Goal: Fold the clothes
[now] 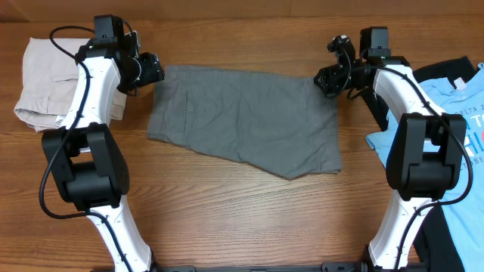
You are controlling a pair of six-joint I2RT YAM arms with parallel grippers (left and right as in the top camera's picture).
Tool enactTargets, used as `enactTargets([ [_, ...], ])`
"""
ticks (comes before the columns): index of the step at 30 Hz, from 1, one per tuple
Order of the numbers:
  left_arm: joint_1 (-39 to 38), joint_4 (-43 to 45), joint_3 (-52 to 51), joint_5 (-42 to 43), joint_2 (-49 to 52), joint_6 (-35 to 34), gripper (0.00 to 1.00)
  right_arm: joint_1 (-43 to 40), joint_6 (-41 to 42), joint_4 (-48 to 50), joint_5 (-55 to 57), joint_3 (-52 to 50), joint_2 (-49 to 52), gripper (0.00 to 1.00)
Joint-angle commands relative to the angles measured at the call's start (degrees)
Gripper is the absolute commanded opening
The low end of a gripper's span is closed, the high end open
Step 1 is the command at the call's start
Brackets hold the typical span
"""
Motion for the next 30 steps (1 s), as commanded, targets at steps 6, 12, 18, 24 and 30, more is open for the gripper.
enactTargets([
  [6,0.0,0.0,0.5,0.7,0.4,1.3,0.72,0.3,-0.2,2.1,-3.4,0.6,3.6,0.62],
  [12,0.0,0.0,0.5,0.7,0.4,1.3,0.72,0.3,0.1,1.9,-7.0,0.7,3.6,0.17],
  [18,0.0,-0.3,0.5,0.7,0.4,1.3,0.72,1.5,3.3,-1.4,-8.2,0.7,-0.7,0.04],
  [24,0.0,-0.5,0.5,0.7,0.4,1.3,0.72,4.8,3.0,-13.0,-7.0,0.6,-1.2,0.04],
  [30,0.0,-0.9,0.5,0.7,0.4,1.3,0.75,9.2,2.9,-14.1,3.1,0.6,-1.2,0.36],
])
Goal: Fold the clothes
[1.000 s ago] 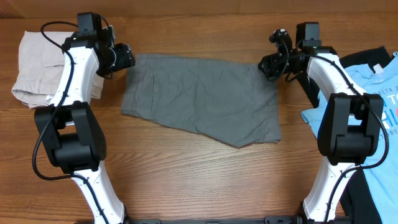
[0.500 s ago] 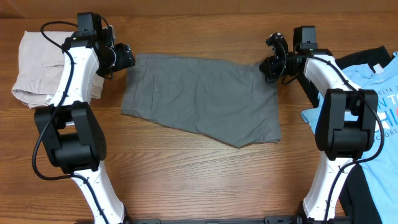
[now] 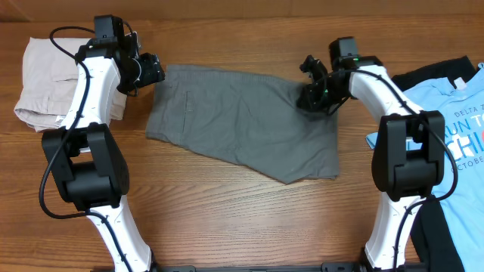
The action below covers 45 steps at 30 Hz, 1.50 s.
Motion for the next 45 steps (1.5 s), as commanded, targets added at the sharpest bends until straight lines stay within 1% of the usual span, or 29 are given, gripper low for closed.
enactTargets([
  [1,0.0,-0.2,0.5,0.7,0.4,1.3,0.76,1.2,-0.2,0.9,4.3,0.4,-2.0,0.38],
  [4,0.0,-0.2,0.5,0.7,0.4,1.3,0.77,1.2,0.0,2.9,4.7,0.4,-2.0,0.49],
  [5,0.0,-0.2,0.5,0.7,0.4,1.3,0.77,1.2,0.0,3.1,4.9,0.4,-2.0,0.5],
  [8,0.0,-0.1,0.5,0.7,0.4,1.3,0.77,1.2,0.1,3.4,4.8,0.4,-2.0,0.5],
  [11,0.0,1.0,0.5,0.7,0.4,1.3,0.72,1.2,2.1,3.4,4.8,0.4,-2.0,0.5],
  [14,0.0,3.0,0.5,0.7,0.4,1.4,0.73,1.2,2.9,3.0,4.9,0.4,-2.0,0.5],
  [18,-0.2,5.8,0.5,0.7,1.4,4.2,0.74,1.2,2.9,2.9,4.9,0.4,-2.0,0.5],
  [20,-0.2,6.7,0.5,0.7,3.1,7.2,0.76,1.2,3.0,2.5,4.9,0.4,-2.0,0.5],
  [22,-0.2,7.6,0.4,0.6,4.0,8.7,0.76,1.2,3.0,2.4,4.9,0.4,-2.0,0.5],
  [25,-0.2,10.1,0.4,1.2,6.1,9.2,0.66,1.2,3.0,2.4,4.9,0.4,-2.0,0.5],
  [28,-0.2,11.7,0.4,2.9,8.2,10.3,0.65,1.2,3.0,2.4,4.9,0.4,-2.0,0.5],
  [32,-0.4,13.0,0.4,5.2,8.7,10.3,0.56,1.2,3.0,2.4,4.9,0.4,-2.0,0.5],
  [33,-0.6,13.0,0.4,5.1,8.7,10.3,0.56,1.2,3.0,2.4,4.9,0.4,-2.0,0.5],
  [34,-0.7,13.0,0.4,5.1,8.7,10.3,0.57,1.2,3.0,2.4,5.1,0.4,-2.0,0.5],
  [37,-0.9,13.0,0.4,5.1,8.9,10.3,0.67,1.2,3.0,2.4,5.1,0.4,-2.0,0.5],
  [45,-1.2,14.3,0.4,4.9,8.9,10.3,0.68,1.2,3.0,2.3,5.1,0.4,-2.0,0.5],
])
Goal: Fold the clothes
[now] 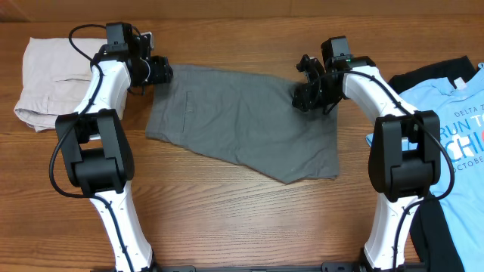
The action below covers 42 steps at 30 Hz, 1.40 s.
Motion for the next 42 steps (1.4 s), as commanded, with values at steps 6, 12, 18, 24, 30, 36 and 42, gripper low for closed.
enactTargets([
  [6,-0.5,0.8,0.4,1.0,1.4,1.2,0.68,-0.1,0.2,0.1,0.0,0.4,-2.0,0.5],
  [12,-0.5,1.2,0.5,1.3,2.6,1.0,0.59,-0.1,0.2,0.1,0.0,0.4,-2.0,0.5],
  [18,-0.5,1.2,0.5,1.3,2.6,0.7,0.32,-0.1,0.2,0.1,0.0,0.4,-2.0,0.47],
  [24,-0.5,-1.5,2.9,3.0,1.9,0.7,0.04,-0.1,3.4,2.2,-0.6,0.4,-2.0,0.06],
  [30,-0.5,-7.0,6.2,3.3,0.0,0.7,0.04,-0.5,5.0,1.8,-2.3,2.9,-2.8,0.04],
  [36,-0.7,-12.9,8.8,3.4,-3.8,1.1,0.04,-1.6,5.4,-2.9,-5.0,6.6,-7.6,0.04],
  [42,-1.0,-25.9,9.8,3.4,-13.1,1.1,0.04,-1.7,5.4,-17.4,-5.2,6.8,-14.4,0.04],
])
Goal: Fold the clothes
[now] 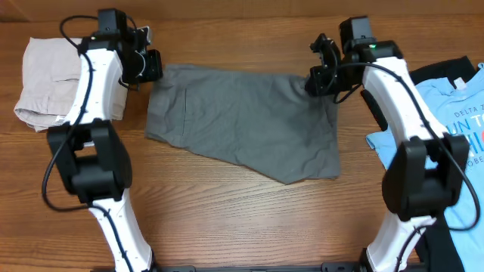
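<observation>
A pair of grey shorts [242, 121] lies spread flat in the middle of the wooden table, waistband along the far edge. My left gripper [155, 68] sits at the shorts' far-left corner and my right gripper [314, 79] at the far-right corner. Each appears shut on the cloth there. The far edge runs straight and taut between them. The fingertips themselves are mostly hidden under the wrists in the overhead view.
Folded beige trousers [45, 79] lie at the far left, just beside the left arm. A light blue printed T-shirt [454, 113] rests on a black garment [435, 72] at the right edge, close to the right arm.
Both grippers have moved outward: the left to the left, the right to the right and farther back. The shorts' far corners went with them, and the far edge is stretched wider.
At first both grippers were at the far corners of the spread shorts. Then the right one was further in, bunching the right corner. Later the left one had come inward too. Now both are back out and the far edge is straight again.
</observation>
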You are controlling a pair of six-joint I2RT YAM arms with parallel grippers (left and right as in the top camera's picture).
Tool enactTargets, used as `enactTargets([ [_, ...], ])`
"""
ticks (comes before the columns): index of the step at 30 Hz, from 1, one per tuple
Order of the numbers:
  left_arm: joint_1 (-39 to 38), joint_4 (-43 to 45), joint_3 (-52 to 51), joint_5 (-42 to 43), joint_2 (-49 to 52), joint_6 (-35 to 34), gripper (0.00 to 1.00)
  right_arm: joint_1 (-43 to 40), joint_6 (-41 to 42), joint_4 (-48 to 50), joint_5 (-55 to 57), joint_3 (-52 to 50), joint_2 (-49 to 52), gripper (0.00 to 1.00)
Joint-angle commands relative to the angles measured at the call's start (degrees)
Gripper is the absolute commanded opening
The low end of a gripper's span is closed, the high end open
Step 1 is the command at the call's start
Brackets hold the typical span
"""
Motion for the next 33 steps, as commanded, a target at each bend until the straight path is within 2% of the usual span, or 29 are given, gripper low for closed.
enactTargets([
  [1,-1.1,-6.9,1.9,1.0,-8.5,1.1,0.04,-0.1,0.3,-6.4,-1.4,1.4,-4.1,0.04],
  [7,-2.0,-19.1,1.9,-0.2,-14.6,-0.7,0.04,-0.1,1.3,-15.9,-4.9,1.4,-7.5,0.04],
  [12,-2.3,-26.7,1.8,-11.6,-16.7,-8.7,0.04,-0.1,1.4,-22.0,-4.8,0.7,-10.3,0.04],
  [15,-2.3,-30.8,1.3,-15.0,-16.7,-11.4,0.04,-0.1,4.0,-22.5,-3.8,-1.7,-12.2,0.04],
  [20,-2.4,-32.7,-3.3,-17.2,-16.8,-13.0,0.04,-0.1,10.8,-21.6,2.9,-8.2,-16.7,0.04],
  [24,-2.3,-32.9,-8.8,-17.7,-16.8,-14.4,0.04,-0.1,13.2,-19.7,3.2,-15.9,-21.2,0.04],
  [26,-2.3,-32.9,-12.7,-19.6,-16.8,-16.0,0.04,0.0,15.3,-17.7,3.2,-23.1,-24.1,0.04],
  [33,-2.2,-35.1,-18.1,-26.0,-16.8,-20.5,0.04,0.0,17.6,-17.7,2.3,-35.4,-25.4,0.04],
])
